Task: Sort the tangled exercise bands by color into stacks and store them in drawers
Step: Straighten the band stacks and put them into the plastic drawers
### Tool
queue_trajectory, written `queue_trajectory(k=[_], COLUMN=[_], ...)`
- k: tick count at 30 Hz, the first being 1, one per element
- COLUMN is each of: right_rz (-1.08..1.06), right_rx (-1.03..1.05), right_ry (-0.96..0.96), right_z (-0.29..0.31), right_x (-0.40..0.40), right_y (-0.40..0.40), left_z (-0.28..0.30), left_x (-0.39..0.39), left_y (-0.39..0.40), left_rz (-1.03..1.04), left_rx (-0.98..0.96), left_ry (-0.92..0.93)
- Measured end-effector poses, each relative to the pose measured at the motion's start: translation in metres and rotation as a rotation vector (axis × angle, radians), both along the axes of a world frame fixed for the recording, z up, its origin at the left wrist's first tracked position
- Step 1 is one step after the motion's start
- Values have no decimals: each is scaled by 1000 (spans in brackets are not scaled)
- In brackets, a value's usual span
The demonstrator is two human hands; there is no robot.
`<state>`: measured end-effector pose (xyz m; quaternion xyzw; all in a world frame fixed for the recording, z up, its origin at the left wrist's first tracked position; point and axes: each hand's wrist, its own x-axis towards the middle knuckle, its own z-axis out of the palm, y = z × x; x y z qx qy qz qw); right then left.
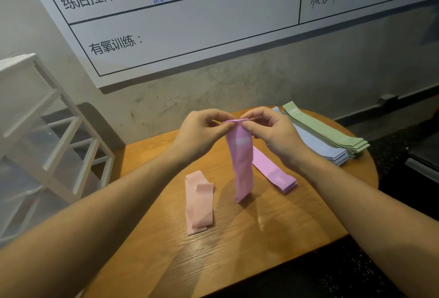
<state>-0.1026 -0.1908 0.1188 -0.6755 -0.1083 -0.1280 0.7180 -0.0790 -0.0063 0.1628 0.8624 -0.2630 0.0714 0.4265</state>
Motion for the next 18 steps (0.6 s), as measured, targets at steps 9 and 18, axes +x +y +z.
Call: queue_trajectory(k=[9, 18], right_rz=[144, 85], right_rx=[3, -151], right_ry=[173, 297], right_z=[-21, -53], right_x=[4, 5], right_y=[-17, -46], left_z=[39, 34], left_x=[21, 82], left_y=[-30, -51], left_rz=[-42, 75], left_rx=[-252, -403], left_ry=[220, 380])
